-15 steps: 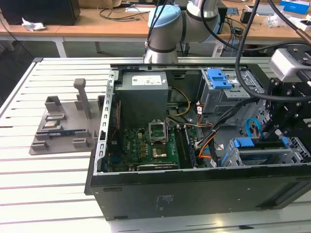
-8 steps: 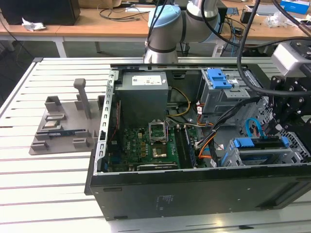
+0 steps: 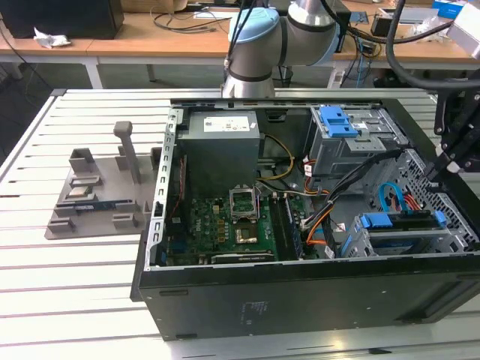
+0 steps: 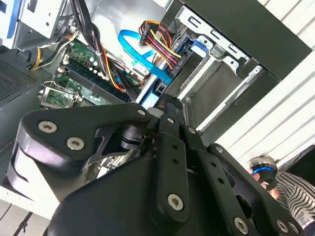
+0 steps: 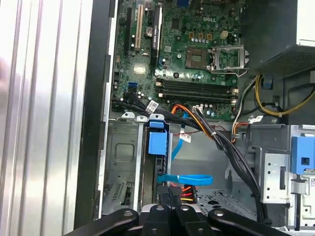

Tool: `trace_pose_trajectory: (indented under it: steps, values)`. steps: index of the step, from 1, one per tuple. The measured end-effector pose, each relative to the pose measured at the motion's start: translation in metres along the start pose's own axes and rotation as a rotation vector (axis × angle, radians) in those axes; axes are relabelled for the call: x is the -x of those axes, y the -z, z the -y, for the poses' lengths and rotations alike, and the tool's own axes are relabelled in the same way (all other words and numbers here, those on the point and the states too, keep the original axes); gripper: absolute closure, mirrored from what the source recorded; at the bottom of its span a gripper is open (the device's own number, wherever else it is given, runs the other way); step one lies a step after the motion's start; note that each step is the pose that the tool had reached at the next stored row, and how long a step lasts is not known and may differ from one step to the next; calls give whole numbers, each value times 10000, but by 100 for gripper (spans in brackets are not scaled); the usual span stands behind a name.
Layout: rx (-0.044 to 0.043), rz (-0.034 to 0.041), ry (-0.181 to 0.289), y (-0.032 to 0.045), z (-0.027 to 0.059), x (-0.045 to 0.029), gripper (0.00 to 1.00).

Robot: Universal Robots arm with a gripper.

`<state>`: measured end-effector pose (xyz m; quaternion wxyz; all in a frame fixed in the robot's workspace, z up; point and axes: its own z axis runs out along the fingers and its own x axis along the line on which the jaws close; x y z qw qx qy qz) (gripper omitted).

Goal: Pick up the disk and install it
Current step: 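Insert the second disk wire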

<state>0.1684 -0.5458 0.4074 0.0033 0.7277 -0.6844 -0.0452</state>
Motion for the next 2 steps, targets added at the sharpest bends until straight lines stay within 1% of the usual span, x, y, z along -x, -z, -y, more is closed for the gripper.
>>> trace_pose_trajectory:
  steps: [2]
  values:
    - [0, 0, 0, 0, 0, 0, 89]
